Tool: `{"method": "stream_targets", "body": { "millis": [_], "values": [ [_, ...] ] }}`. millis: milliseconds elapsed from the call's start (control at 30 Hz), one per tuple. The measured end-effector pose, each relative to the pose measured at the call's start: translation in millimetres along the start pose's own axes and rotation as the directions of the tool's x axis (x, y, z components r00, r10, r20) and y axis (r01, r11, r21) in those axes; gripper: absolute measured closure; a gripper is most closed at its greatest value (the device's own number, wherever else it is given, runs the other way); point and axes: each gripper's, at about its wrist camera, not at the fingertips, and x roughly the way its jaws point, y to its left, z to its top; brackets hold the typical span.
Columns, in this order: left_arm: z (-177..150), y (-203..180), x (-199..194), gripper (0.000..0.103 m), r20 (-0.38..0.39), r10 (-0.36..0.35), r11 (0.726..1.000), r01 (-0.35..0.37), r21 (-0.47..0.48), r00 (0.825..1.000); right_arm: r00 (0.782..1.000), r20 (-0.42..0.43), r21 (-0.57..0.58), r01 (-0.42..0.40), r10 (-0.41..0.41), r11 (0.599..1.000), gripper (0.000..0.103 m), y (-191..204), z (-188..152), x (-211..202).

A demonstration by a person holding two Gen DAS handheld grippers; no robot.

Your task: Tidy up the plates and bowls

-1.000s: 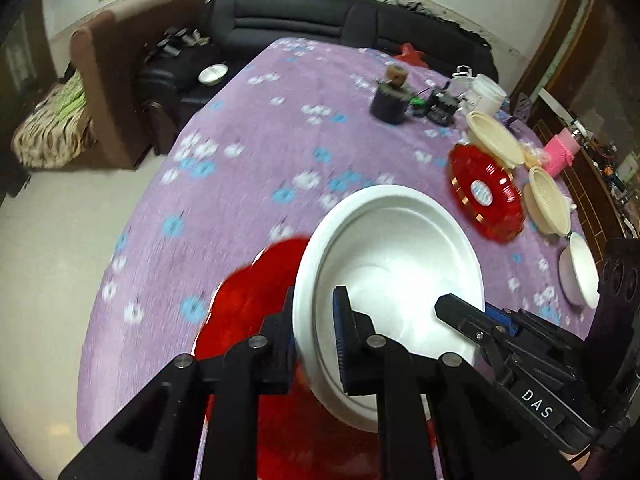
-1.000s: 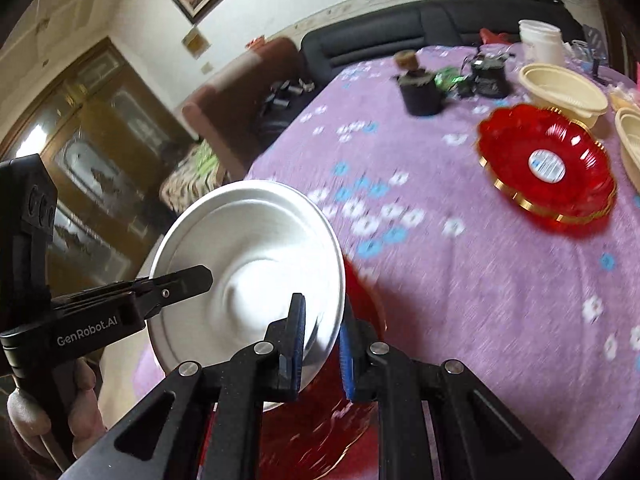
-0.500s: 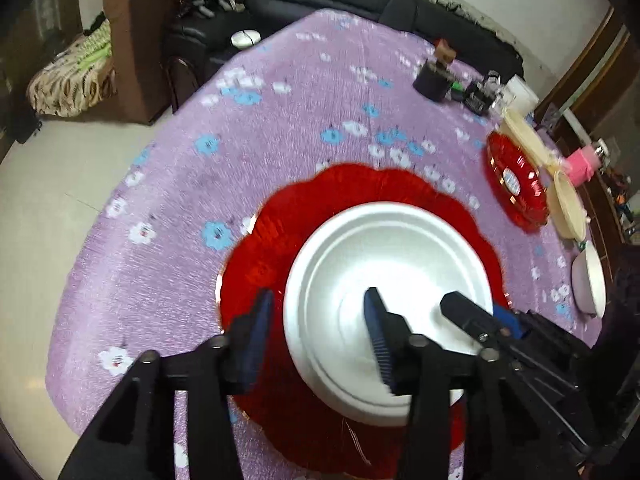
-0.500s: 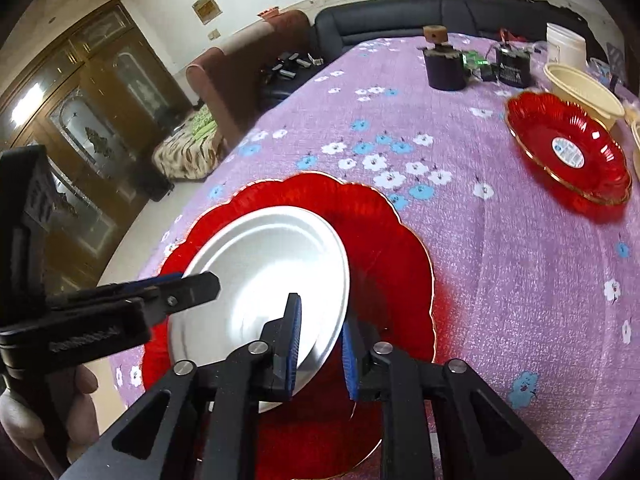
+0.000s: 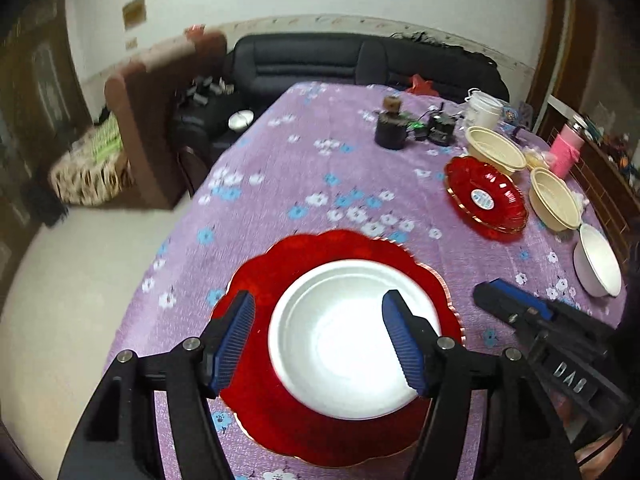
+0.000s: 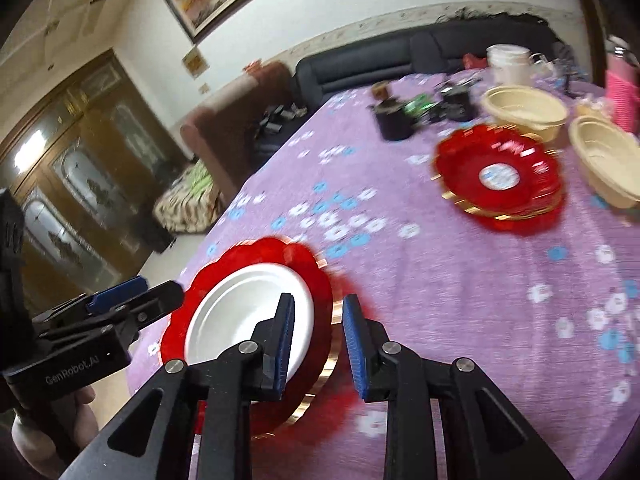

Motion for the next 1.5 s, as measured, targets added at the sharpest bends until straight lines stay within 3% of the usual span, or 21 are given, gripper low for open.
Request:
{"method": "stream_targets", "body": {
  "millis": [200,267,333,433,467,500,567,600,633,767,867,933,967,1000,1100,1167,1233,1367,1500],
  "values": [
    [1.9,-20.8,-34.6,0.037,0.077,-0.017,1.000,0.015,0.028,0.997,0.988,0.130,0.026,0.085,-0.088,0.996,0.068,-28.8,7.2,-56.4],
    [1.2,-24.7,-55.7,0.037,0.114,-0.042,0.999,0.039,0.028,0.993,0.967,0.197,0.011,0.160,-0.159,0.987,0.064,-30.4,9.1,-81.4],
    [0.7,-29.3,-76.1,0.037,0.147,-0.072,0.997,0.068,0.034,0.986,0.931,0.276,-0.003,0.249,-0.239,0.968,0.060,-30.2,9.8,-112.0],
    [-2.4,-39.9,-110.1,0.033,0.208,-0.108,0.993,0.098,0.060,0.972,0.887,0.369,0.046,0.281,-0.278,0.958,0.058,-34.7,7.4,-156.6],
    [-4.2,-45.4,-123.9,0.032,0.234,-0.117,0.992,0.102,0.075,0.965,0.890,0.374,0.094,0.244,-0.261,0.965,0.058,-41.2,7.8,-171.9],
    [-5.6,-49.4,-133.8,0.030,0.251,-0.128,0.990,0.108,0.090,0.960,0.907,0.369,0.147,0.158,-0.202,0.976,0.058,-50.5,8.6,-183.3],
    [-6.4,-57.6,-149.7,0.030,0.261,-0.160,0.984,0.133,0.117,0.952,0.942,0.336,0.246,-0.060,-0.027,0.968,0.058,-67.8,9.7,-194.2],
    [-5.0,-59.7,-155.2,0.030,0.260,-0.176,0.981,0.147,0.127,0.949,0.953,0.299,0.275,-0.130,0.044,0.953,0.058,-72.5,12.9,-198.2],
    [-2.2,-61.8,-163.9,0.030,0.260,-0.194,0.977,0.162,0.138,0.946,0.959,0.281,0.265,-0.123,0.046,0.956,0.058,-70.3,16.9,-204.4],
    [18.6,-63.8,-200.8,0.030,0.283,-0.224,0.970,0.184,0.161,0.933,0.949,0.302,0.136,0.045,-0.085,0.990,0.058,-38.7,43.9,-250.6],
    [49.3,-68.7,-235.2,0.024,0.320,-0.199,0.968,0.135,0.211,0.926,0.922,0.349,0.086,0.146,-0.167,0.986,0.058,-14.0,76.1,-294.2],
    [73.9,-69.5,-247.4,0.015,0.317,-0.192,0.968,0.126,0.219,0.929,0.914,0.361,0.064,0.175,-0.187,0.982,0.052,-10.5,103.0,-315.7],
    [88.5,-68.9,-251.3,0.014,0.308,-0.203,0.967,0.140,0.214,0.929,0.915,0.355,0.060,0.182,-0.191,0.982,0.039,-11.5,115.6,-317.7],
    [96.9,-68.7,-251.3,0.013,0.307,-0.208,0.967,0.147,0.208,0.929,0.917,0.344,0.064,0.193,-0.204,0.979,0.029,-16.1,124.0,-314.8],
    [115.6,-73.2,-236.1,0.009,0.329,-0.198,0.971,0.138,0.196,0.923,0.919,0.313,0.094,0.221,-0.240,0.971,0.028,-36.5,132.2,-284.8],
    [122.1,-80.4,-209.4,0.009,0.312,-0.195,0.971,0.139,0.194,0.930,0.947,0.245,0.127,0.182,-0.209,0.975,0.028,-58.4,126.6,-246.7],
    [128.2,-91.2,-170.9,0.009,0.246,-0.211,0.968,0.167,0.187,0.946,0.968,0.159,0.164,0.169,-0.195,0.972,0.028,-84.6,118.0,-192.8],
    [134.0,-114.6,-70.0,0.009,0.100,-0.188,0.971,0.169,0.171,0.977,0.976,0.064,0.228,0.189,-0.209,0.955,0.028,-126.9,101.3,-107.0],
    [135.8,-125.8,22.7,0.009,-0.044,-0.174,0.979,0.178,0.097,0.984,0.983,-0.004,0.327,0.176,-0.185,0.929,0.029,-168.4,90.0,-40.0]
  ]
}}
